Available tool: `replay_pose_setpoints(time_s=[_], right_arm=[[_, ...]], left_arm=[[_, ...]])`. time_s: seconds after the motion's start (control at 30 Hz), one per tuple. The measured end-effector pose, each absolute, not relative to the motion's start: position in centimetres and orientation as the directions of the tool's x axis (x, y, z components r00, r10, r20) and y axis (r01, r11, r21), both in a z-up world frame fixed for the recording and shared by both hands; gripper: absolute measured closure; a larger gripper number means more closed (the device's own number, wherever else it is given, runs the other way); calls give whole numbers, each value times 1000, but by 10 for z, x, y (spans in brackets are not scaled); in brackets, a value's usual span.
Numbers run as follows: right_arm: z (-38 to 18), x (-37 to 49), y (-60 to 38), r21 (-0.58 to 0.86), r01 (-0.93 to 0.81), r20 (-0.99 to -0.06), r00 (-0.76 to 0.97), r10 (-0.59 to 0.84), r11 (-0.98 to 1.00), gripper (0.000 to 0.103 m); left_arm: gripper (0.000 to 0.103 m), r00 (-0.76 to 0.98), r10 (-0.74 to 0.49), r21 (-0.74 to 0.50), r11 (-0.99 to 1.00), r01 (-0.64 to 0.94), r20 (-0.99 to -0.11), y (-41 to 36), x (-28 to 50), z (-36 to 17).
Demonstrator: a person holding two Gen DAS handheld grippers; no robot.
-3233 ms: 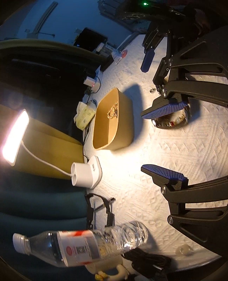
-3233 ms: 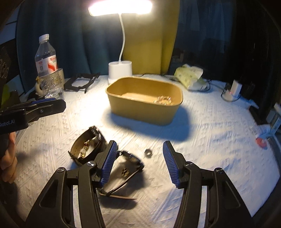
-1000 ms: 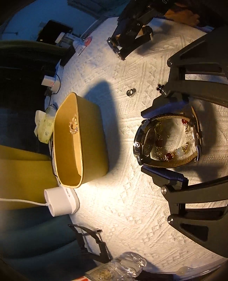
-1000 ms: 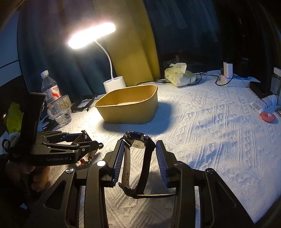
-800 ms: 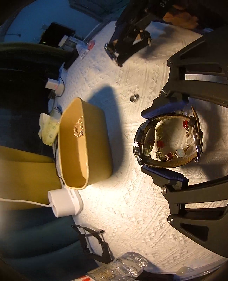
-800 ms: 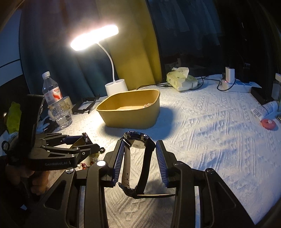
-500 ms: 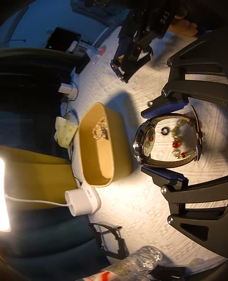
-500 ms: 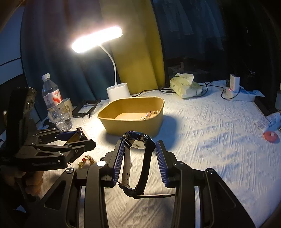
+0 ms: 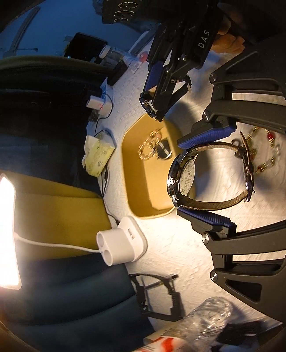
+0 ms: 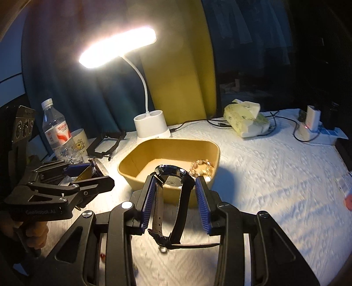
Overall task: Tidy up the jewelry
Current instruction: 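Lower both watches into the yellow tray and open both grippers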
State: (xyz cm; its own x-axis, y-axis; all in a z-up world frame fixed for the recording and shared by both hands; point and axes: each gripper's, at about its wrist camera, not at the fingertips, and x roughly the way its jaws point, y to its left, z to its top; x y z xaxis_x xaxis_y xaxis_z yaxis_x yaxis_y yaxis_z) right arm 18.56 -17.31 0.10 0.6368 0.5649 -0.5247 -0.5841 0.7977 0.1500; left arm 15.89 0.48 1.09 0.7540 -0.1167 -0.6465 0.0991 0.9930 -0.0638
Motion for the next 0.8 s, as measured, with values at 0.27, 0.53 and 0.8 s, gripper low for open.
replay_pose_setpoints(time_s=[0.27, 0.53, 0.8], right_arm=[[-4, 214, -164, 146, -577, -544, 632, 552, 804, 66], [-9, 227, -164, 149, -549, -562, 637, 527, 822, 65], [-11, 234, -165, 152, -512, -553, 665, 502, 845, 64]], left_arm=[[45, 753, -106, -69, 994, 81, -649, 13, 187, 10], [45, 739, -130, -102, 991, 83, -661, 16, 212, 4], [45, 725, -145, -101, 989, 104, -674, 11, 223, -3]])
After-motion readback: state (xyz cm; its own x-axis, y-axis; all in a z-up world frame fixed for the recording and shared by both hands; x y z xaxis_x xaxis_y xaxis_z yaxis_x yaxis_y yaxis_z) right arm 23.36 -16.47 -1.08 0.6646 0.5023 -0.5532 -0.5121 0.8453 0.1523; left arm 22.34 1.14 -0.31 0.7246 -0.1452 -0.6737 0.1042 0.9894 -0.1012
